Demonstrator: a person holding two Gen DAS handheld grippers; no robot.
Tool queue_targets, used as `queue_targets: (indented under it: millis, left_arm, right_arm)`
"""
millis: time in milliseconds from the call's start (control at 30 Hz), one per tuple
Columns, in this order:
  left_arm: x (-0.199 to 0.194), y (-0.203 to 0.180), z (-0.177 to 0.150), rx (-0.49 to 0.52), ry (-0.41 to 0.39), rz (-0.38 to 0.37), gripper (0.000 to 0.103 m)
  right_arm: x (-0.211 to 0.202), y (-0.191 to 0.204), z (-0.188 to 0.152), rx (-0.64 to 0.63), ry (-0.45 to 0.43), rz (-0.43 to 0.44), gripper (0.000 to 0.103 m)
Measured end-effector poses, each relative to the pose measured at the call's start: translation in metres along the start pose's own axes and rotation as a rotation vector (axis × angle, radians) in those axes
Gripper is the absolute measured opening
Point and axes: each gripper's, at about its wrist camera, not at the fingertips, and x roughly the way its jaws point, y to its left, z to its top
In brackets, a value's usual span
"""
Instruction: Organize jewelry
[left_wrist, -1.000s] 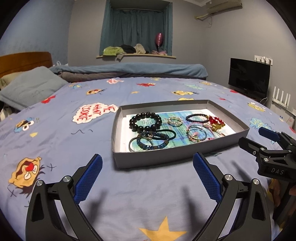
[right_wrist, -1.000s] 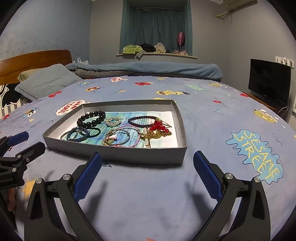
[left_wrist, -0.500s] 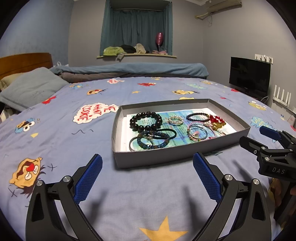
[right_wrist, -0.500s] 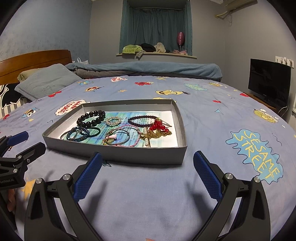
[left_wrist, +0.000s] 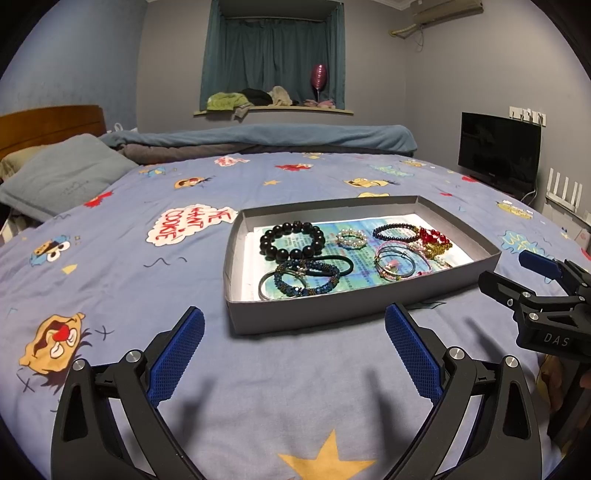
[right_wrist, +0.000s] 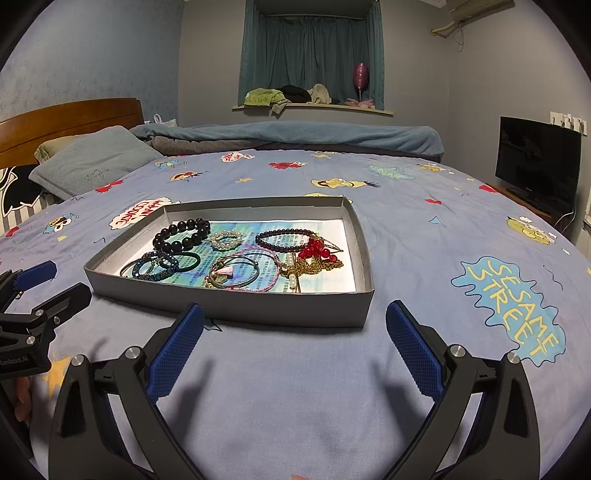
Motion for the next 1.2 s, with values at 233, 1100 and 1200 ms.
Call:
queue_targets:
  millis: [233, 1100, 1200]
  left_arm:
    - [0.0002, -0.0004, 0.0001, 0.001, 0.000, 0.000, 0.097]
    - [0.0056, 0.0077, -0.0009, -0.004, 0.007, 0.024, 0.097]
    - [0.0050, 0.0064, -0.0013, 0.002, 0.006, 0.027, 0.097]
  right_arm:
    - [0.0000, -0.0002, 0.0004, 0.000, 0.000, 0.000, 0.097]
    - [0.0011, -0.0005, -0.0004, 0.000, 0.005, -0.001, 0.097]
    - [0.0022, -0.0004, -0.0022, 0.001, 0.006, -0.001, 0.097]
